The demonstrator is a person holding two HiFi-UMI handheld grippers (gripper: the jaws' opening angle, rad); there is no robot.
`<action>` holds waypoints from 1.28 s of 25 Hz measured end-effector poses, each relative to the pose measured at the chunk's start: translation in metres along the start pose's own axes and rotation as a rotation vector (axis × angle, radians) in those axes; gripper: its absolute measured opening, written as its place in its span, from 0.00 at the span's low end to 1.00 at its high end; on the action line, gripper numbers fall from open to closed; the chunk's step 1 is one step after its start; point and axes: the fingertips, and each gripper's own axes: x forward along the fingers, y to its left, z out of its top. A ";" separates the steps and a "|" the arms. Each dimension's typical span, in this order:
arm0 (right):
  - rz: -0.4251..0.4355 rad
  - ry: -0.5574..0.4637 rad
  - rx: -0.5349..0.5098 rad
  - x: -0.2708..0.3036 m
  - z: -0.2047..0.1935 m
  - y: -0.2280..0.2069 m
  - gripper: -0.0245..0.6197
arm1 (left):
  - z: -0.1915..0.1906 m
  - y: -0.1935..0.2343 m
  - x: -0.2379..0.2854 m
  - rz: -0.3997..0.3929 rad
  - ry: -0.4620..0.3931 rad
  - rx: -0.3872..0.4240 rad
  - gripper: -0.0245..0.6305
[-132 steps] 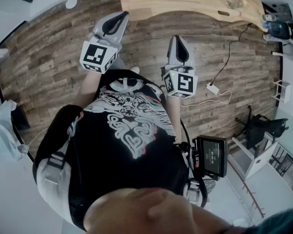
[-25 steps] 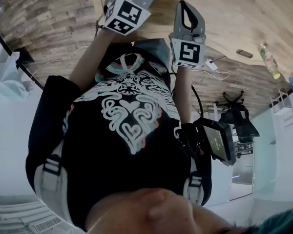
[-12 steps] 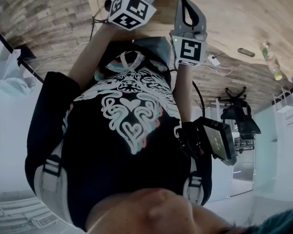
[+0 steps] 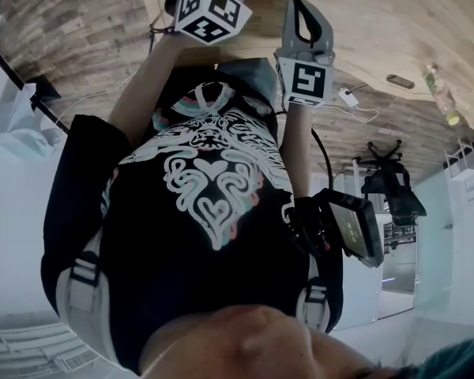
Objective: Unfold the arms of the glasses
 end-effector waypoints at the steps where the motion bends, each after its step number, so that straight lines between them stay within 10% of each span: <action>1: -0.003 -0.015 0.001 -0.001 0.003 0.003 0.04 | -0.002 -0.001 -0.005 -0.007 0.000 0.013 0.03; 10: -0.007 0.047 -0.090 -0.005 -0.012 0.001 0.04 | -0.024 -0.048 -0.018 -0.286 0.018 0.295 0.03; 18: 0.292 0.218 -0.415 0.010 -0.064 0.058 0.04 | -0.064 -0.079 -0.031 -0.493 0.104 0.605 0.03; 32: 0.347 0.261 -0.401 0.022 -0.086 0.058 0.04 | -0.061 -0.082 -0.023 -0.459 -0.004 0.716 0.03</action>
